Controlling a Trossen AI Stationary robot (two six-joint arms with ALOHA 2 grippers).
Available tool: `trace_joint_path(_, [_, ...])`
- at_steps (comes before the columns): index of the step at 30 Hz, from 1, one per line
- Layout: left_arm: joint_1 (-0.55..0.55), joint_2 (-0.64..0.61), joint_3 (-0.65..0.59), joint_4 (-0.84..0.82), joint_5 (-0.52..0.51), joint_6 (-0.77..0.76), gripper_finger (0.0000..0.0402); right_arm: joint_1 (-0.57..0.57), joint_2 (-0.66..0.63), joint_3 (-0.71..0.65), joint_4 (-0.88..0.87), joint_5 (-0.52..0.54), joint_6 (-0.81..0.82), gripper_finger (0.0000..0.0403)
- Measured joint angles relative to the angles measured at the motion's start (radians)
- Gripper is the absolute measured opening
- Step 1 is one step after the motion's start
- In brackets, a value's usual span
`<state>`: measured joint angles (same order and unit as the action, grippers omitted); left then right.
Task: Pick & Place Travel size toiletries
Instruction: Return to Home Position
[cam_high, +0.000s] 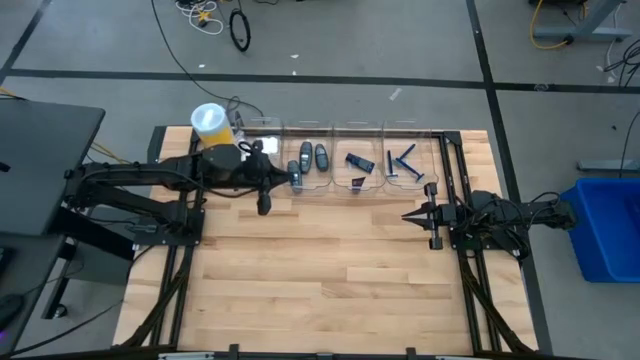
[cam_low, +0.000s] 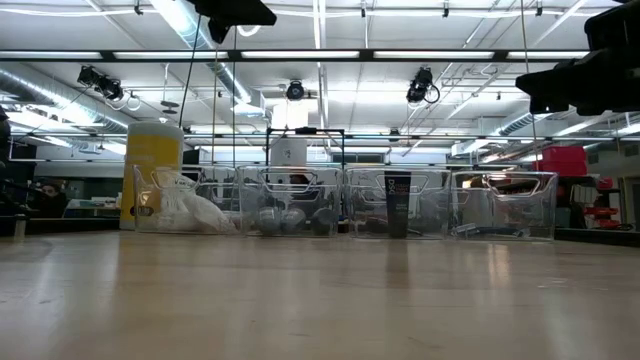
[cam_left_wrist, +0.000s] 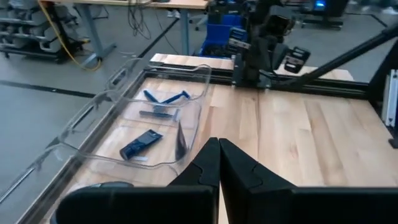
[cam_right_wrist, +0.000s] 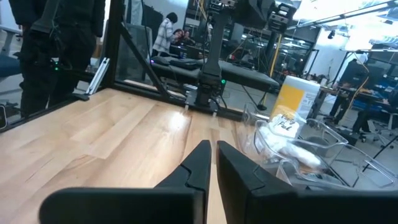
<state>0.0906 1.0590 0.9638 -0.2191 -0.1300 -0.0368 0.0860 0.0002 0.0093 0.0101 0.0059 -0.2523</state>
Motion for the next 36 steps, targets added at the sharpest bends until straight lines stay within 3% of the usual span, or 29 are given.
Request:
trace_joint_path(6, [-0.018,0.042,-0.001,0.002,0.028,0.071,0.0002,0.000,0.000,0.000,0.000,0.000,0.000,0.0039])
trace_joint_path(12, [-0.022,0.090,-0.001,-0.022,0.150,0.140,0.0001,0.000,0.000,0.000,0.000,0.000,0.000,0.0037])
trace_joint_path(18, [-0.041,0.126,-0.028,-0.050,0.153,0.179,0.0001,0.000,0.000,0.000,0.000,0.000,0.000,0.0040])
trace_joint_path(27, [-0.091,-0.053,-0.449,0.341,0.212,0.128,0.0001,0.000,0.000,0.000,0.002,-0.002,0.000,0.0038])
trace_joint_path(36, [-0.176,-0.325,-0.781,0.493,0.175,0.126,0.0001,0.000,0.000,0.000,0.001,-0.008,0.000,0.0036])
